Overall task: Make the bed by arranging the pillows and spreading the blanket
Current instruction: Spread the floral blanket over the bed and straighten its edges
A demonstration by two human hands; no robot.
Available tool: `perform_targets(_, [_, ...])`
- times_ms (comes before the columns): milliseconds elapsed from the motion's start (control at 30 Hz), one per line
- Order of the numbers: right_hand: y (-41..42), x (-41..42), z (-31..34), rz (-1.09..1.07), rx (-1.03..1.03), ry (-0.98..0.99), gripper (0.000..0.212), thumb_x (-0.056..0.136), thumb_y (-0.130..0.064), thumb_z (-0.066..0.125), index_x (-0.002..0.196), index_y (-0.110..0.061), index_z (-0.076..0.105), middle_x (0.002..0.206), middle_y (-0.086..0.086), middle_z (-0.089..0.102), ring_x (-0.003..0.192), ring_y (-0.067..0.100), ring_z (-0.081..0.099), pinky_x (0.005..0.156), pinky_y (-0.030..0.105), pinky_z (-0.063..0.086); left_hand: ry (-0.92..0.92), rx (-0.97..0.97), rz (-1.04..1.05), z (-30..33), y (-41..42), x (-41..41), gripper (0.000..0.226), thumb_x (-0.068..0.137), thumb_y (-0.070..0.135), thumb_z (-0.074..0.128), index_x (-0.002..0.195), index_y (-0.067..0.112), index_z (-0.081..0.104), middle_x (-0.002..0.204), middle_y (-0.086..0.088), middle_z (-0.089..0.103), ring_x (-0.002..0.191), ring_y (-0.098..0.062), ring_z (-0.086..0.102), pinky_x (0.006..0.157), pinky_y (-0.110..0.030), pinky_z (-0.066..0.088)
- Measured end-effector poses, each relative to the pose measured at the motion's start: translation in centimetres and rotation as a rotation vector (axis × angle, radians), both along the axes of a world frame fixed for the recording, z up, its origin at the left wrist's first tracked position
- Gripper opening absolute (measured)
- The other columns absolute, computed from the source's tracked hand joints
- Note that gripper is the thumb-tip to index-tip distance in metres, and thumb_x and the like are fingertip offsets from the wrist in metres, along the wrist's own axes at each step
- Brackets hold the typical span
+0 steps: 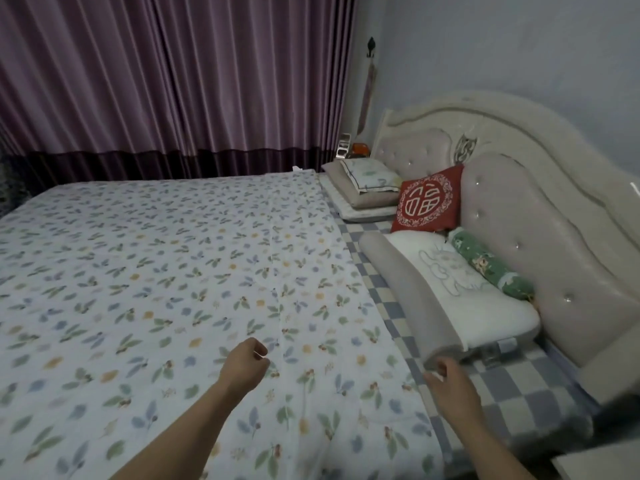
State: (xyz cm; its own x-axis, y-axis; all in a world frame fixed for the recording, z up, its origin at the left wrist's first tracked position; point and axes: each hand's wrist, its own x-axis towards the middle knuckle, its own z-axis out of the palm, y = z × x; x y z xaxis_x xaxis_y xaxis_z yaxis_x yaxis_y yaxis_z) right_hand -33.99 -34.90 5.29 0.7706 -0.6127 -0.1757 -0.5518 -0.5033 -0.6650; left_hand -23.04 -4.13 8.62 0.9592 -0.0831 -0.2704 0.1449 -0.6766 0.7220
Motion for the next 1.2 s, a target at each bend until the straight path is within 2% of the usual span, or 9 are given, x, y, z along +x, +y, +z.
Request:
perform_targets(267, [-5.0,-1.8,-6.8,-0.07,0.199,0.127,0.038,0.092,-0.022,0.056,0.127,-0.009,0.047,0.13,0.009,0.054,0.12,0.025,0.05,0.097,0.037,0.039,0.057,0.142,-0.159,-3.8,-9.8,0.6,0.01,0.092,0.014,0.048,0.101,0.015,0.052,0.098,-0.003,0.055,0.075,-0.012,0.051,0.064,-0.022,0.043])
perform_targets(433, [-8.3,-1.8,-12.1,-0.084,0.281,0.166,0.029,0.095,-0.024,0.05,0.119,-0.008,0.052,0.12,0.011,0.06,0.101,0.022,0.054,0.086,0.03,0.041,0.083,0.2,-0.308,-6.4,-18.6,1.6,0.022,0.092,0.014,0.047,0.112,0.012,0.055,0.1,0.0,0.055,0.084,-0.014,0.054,0.075,-0.025,0.045])
perform_targets(567, [-10.4,-1.8,-18.1,-0.032,0.279,0.286,0.02,0.093,-0.021,0.05,0.11,-0.009,0.053,0.115,0.011,0.062,0.102,0.025,0.058,0.072,0.024,0.035,0.123,0.272,-0.435,-10.7,-25.0,2.6,0.022,0.092,0.015,0.048,0.113,0.011,0.056,0.104,-0.005,0.057,0.076,-0.015,0.053,0.065,-0.024,0.044])
perform_targets(667, [-11.0,-1.4,-21.1,0.003,0.283,0.333,0.03,0.092,-0.028,0.053,0.114,-0.008,0.051,0.117,0.011,0.059,0.107,0.026,0.056,0.081,0.029,0.043,0.114,0.332,-0.508,-13.6,-28.4,2.8,0.027,0.094,0.014,0.044,0.12,0.012,0.054,0.116,-0.006,0.058,0.096,-0.023,0.057,0.078,-0.029,0.049])
perform_targets(800, [-10.7,-1.3,-25.7,0.023,0.3,0.355,0.04,0.089,-0.028,0.058,0.122,-0.007,0.046,0.121,0.012,0.055,0.113,0.029,0.054,0.092,0.035,0.044,0.089,0.378,-0.56,-17.4,-32.2,2.8,0.037,0.095,0.01,0.039,0.13,0.019,0.048,0.129,-0.004,0.053,0.115,-0.02,0.054,0.099,-0.034,0.045])
perform_targets(867, [-10.3,-1.2,-27.6,0.024,0.257,0.326,0.014,0.088,-0.025,0.058,0.098,-0.016,0.052,0.105,0.01,0.059,0.104,0.029,0.058,0.084,0.033,0.045,0.101,0.436,-0.6,-19.2,-33.5,2.6,0.04,0.095,0.01,0.04,0.134,0.018,0.043,0.135,-0.006,0.049,0.121,-0.021,0.049,0.103,-0.033,0.04])
perform_targets(933, [-10.1,-1.4,-27.7,0.004,0.292,0.271,0.026,0.092,-0.021,0.053,0.07,-0.024,0.039,0.08,0.004,0.054,0.092,0.028,0.06,0.072,0.03,0.04,0.122,0.453,-0.598,-20.4,-34.5,2.4,0.043,0.096,0.018,0.044,0.138,0.014,0.036,0.14,-0.009,0.043,0.126,-0.024,0.045,0.105,-0.035,0.037])
perform_targets(1067, [-10.2,-3.2,-24.6,-0.113,0.193,-0.007,0.019,0.094,-0.019,0.049,0.077,-0.012,0.055,0.071,0.009,0.061,0.069,0.028,0.058,0.061,0.035,0.042,0.113,0.397,-0.421,-22.2,-37.3,1.5,0.056,0.09,0.044,0.052,0.127,0.004,0.037,0.126,-0.016,0.05,0.115,-0.033,0.051,0.095,-0.038,0.043])
perform_targets(1200, [-10.2,-6.7,-24.0,-0.169,0.328,0.013,0.026,0.098,-0.017,0.042,0.076,-0.021,0.054,0.067,0.002,0.057,0.059,0.015,0.052,0.045,0.013,0.037,0.123,0.369,-0.428,-23.3,-39.0,-0.6,0.028,0.092,0.012,0.042,0.119,0.006,0.041,0.118,-0.016,0.057,0.108,-0.034,0.055,0.087,-0.035,0.043])
